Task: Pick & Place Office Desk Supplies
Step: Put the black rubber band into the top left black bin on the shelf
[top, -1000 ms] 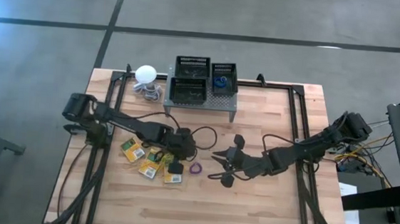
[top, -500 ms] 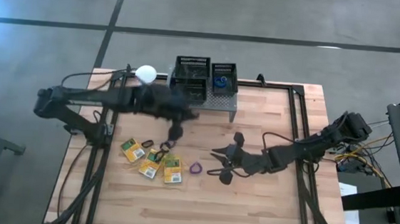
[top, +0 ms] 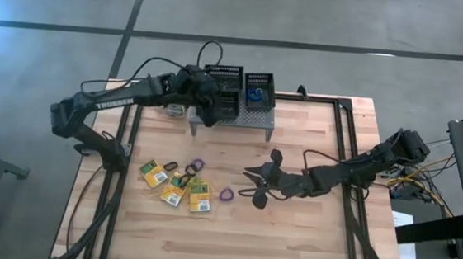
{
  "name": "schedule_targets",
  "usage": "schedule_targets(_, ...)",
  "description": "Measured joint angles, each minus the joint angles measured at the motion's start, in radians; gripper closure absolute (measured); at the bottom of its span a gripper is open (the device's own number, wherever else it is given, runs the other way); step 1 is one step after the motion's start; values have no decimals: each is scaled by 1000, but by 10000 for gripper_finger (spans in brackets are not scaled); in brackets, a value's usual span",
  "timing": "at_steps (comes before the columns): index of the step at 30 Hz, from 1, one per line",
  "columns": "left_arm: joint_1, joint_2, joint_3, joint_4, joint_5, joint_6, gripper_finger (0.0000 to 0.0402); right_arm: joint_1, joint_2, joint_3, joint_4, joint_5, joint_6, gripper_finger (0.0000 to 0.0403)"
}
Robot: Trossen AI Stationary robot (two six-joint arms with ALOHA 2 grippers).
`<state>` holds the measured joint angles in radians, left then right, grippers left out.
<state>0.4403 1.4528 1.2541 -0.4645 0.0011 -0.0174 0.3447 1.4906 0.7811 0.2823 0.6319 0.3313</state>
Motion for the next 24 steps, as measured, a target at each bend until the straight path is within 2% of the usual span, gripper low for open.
schedule_targets(4, 53, 34, 48, 30, 3, 19, 393, -6, 0, 0, 4, 0, 0, 349)
schedule_targets(13, 188, 213, 165, 12, 15, 26, 393, -12, 0, 0, 14, 0, 2, 351)
schedule_targets(18, 219, 286, 223, -24, 18, 22, 393, -12, 0, 0, 14, 0, 2, 351)
schedule_targets(24, 227, 306, 231, -57, 19, 18, 389, -12, 0, 0, 14, -1, 2, 351)
